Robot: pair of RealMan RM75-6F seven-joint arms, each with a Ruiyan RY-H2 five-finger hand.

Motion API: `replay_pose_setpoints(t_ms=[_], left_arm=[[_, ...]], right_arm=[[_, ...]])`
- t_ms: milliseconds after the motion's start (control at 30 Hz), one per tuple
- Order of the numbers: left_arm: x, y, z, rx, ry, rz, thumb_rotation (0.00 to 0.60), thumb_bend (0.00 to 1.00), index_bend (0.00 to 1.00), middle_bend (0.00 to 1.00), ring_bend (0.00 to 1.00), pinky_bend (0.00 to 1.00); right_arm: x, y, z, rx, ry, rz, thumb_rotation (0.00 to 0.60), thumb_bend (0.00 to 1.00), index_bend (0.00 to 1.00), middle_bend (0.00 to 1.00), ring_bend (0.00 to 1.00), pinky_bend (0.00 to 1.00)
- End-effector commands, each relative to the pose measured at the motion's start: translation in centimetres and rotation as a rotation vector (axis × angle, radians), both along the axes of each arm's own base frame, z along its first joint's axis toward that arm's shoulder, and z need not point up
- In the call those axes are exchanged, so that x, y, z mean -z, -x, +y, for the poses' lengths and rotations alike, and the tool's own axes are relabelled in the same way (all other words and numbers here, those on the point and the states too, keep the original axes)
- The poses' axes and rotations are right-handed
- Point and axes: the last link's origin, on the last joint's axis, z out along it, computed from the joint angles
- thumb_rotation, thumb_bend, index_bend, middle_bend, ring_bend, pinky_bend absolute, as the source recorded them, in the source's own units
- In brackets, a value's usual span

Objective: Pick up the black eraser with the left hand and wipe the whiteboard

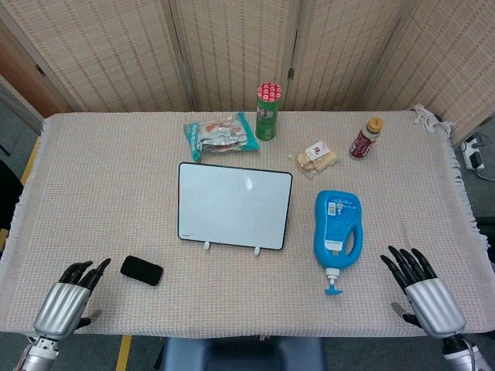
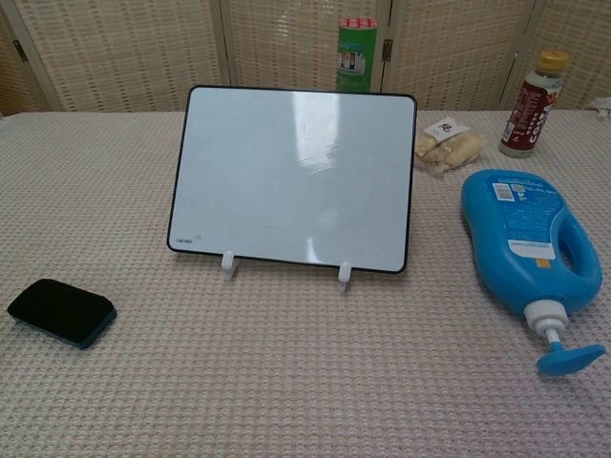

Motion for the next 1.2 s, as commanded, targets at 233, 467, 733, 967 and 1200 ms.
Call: replay_pose_setpoints(t_ms=[233,467,733,967,1200], left_arm=[[2.9,-2.2,4.1,0.07,0.241,0.001,0.6,0.19,0.25,1.0,0.85,0.87],[4.4,-3.0,6.9,0.033,0.308,0.012,0.6,0.29,0.3,1.0,0.86,0.88],[5.7,-3.2,9.3,0.01,0.31,0.027,0.6,0.29,0.32,1.0,0.86,0.88],[6.4,-2.7,10.0,-0.036,0.324,0.053,0.6,0.29,0.31,1.0,0.86,0.88],[6.8,-2.4,10.6,-0.061,0.328,0.062,0.6,0.29,0.31,1.0,0.86,0.88]], right_arm=[[0.8,0.1,-0.4,0.012,-0.019,0.027,0.6,0.27,0.0,0.0,0.0,0.0],[0.8,0.0,-0.4,0.014,-0.019,0.028,0.6,0.27,0.0,0.0,0.0,0.0],[0.9,0.1,-0.4,0.018,-0.026,0.033,0.6,0.27,0.0,0.0,0.0,0.0],[0.8,0.0,-0.3,0.014,-0.031,0.027,0.6,0.27,0.0,0.0,0.0,0.0],[0.9,0.0,-0.4,0.016,-0.035,0.029,0.6,0.27,0.0,0.0,0.0,0.0]])
